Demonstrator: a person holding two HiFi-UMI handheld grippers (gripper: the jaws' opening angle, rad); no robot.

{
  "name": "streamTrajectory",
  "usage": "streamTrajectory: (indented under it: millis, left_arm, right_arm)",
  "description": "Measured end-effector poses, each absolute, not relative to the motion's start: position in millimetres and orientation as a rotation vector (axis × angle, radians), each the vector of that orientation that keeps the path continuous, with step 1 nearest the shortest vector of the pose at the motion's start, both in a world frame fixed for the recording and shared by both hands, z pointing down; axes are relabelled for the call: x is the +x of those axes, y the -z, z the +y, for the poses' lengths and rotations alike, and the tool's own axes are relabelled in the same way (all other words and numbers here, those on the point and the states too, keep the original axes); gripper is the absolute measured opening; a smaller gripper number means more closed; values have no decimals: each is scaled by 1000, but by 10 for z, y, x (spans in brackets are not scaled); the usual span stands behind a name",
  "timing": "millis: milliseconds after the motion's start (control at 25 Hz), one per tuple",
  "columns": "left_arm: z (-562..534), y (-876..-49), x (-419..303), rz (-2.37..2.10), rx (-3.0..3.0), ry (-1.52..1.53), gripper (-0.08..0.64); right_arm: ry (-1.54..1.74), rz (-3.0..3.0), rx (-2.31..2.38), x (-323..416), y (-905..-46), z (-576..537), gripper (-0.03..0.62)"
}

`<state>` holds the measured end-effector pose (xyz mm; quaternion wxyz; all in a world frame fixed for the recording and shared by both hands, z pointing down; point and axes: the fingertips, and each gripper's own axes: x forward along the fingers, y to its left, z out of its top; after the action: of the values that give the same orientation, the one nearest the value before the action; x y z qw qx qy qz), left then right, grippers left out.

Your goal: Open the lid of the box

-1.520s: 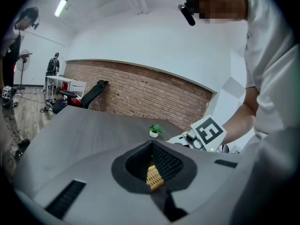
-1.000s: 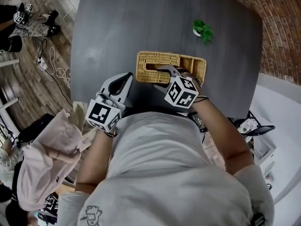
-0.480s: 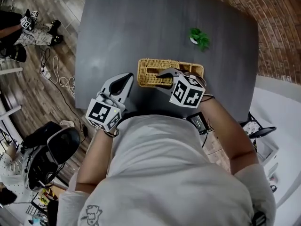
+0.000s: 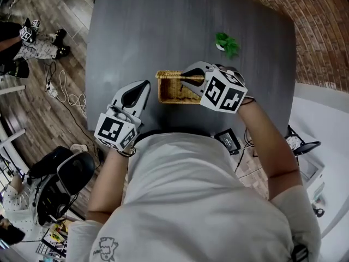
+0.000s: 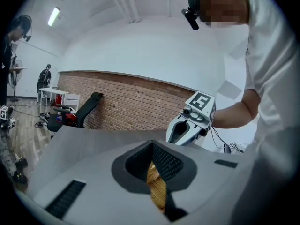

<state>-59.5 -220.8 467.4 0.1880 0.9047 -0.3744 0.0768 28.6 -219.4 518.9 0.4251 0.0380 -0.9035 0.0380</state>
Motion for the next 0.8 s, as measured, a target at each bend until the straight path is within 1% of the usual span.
streamTrajectory:
  millis: [800]
  left_arm:
    - [-2504,-4901,-612,-1011,2518,-231,11]
  right_arm:
    - [-105,-2236,135,377,-5296,-3120,43]
